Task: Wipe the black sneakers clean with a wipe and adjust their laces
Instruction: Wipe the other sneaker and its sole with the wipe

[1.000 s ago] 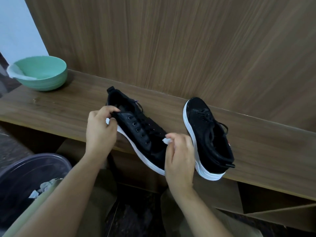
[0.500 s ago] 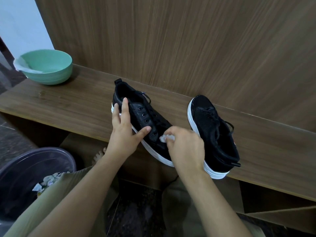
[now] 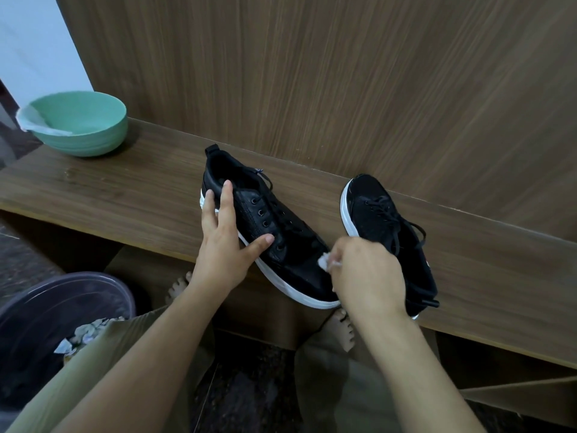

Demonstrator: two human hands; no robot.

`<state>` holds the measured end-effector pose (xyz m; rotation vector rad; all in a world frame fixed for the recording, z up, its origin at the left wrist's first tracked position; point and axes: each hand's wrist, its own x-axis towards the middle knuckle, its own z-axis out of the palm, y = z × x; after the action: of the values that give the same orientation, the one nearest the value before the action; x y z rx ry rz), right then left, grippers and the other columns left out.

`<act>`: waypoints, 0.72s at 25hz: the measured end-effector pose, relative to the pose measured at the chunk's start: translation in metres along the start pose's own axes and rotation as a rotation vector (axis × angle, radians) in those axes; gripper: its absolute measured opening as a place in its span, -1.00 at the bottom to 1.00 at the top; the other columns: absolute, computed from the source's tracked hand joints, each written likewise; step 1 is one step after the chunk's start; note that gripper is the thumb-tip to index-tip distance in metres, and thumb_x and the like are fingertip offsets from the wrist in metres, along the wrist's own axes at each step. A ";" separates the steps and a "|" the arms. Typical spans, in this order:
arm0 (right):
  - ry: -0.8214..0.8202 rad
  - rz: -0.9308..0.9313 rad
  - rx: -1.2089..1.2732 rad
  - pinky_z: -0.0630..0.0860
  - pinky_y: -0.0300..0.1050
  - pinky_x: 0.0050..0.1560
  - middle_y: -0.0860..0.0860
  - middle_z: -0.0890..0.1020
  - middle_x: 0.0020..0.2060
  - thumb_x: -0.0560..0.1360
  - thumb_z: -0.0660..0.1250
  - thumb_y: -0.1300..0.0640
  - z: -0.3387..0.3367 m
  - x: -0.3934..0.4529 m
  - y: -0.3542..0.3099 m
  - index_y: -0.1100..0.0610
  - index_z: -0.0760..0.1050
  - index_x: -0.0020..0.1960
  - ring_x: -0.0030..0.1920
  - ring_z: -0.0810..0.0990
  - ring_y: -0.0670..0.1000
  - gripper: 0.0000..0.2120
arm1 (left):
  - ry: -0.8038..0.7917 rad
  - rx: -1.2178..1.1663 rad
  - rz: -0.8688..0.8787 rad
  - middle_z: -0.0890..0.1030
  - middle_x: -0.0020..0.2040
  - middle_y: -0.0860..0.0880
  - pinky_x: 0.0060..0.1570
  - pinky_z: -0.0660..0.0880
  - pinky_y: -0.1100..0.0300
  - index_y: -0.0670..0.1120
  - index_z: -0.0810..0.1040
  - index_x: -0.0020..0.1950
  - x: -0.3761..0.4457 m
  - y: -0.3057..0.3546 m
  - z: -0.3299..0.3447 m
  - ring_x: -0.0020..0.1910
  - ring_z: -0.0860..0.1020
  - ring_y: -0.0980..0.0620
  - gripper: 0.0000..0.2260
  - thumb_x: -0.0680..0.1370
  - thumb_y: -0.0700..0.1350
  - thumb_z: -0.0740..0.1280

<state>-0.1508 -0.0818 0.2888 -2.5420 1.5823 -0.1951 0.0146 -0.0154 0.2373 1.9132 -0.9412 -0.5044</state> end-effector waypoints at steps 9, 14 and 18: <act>0.310 -0.345 0.390 0.38 -0.28 -0.12 -0.05 0.61 -0.02 0.46 0.32 0.27 0.036 0.046 -0.054 0.03 0.62 0.08 0.00 0.57 -0.01 -0.74 | -0.015 0.052 0.091 -0.12 0.56 -0.03 0.23 0.12 0.23 0.13 0.00 0.51 0.007 -0.003 0.001 0.50 -0.01 0.09 -0.15 0.39 -0.08 0.48; 0.015 -0.258 0.121 0.39 -0.14 -0.21 -0.01 0.52 -0.14 0.47 0.26 0.23 0.012 0.035 -0.022 0.10 0.58 -0.06 -0.14 0.52 0.01 -0.85 | -0.034 0.022 0.059 -0.14 0.56 0.00 0.33 0.08 0.15 0.15 -0.05 0.51 0.008 -0.003 0.001 0.39 -0.11 0.26 -0.13 0.40 -0.07 0.47; 0.019 -0.109 0.066 0.38 -0.20 -0.21 0.00 0.56 -0.14 0.43 0.27 0.29 0.006 0.019 0.006 0.08 0.59 -0.07 -0.15 0.54 0.02 -0.81 | -0.034 0.002 0.051 -0.17 0.56 0.01 0.27 0.06 0.20 0.15 -0.09 0.51 0.004 0.002 0.003 0.46 -0.08 0.19 -0.14 0.43 -0.09 0.44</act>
<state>-0.1470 -0.1011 0.2824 -2.5845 1.4191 -0.2794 0.0140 -0.0208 0.2375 1.8830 -1.0107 -0.5077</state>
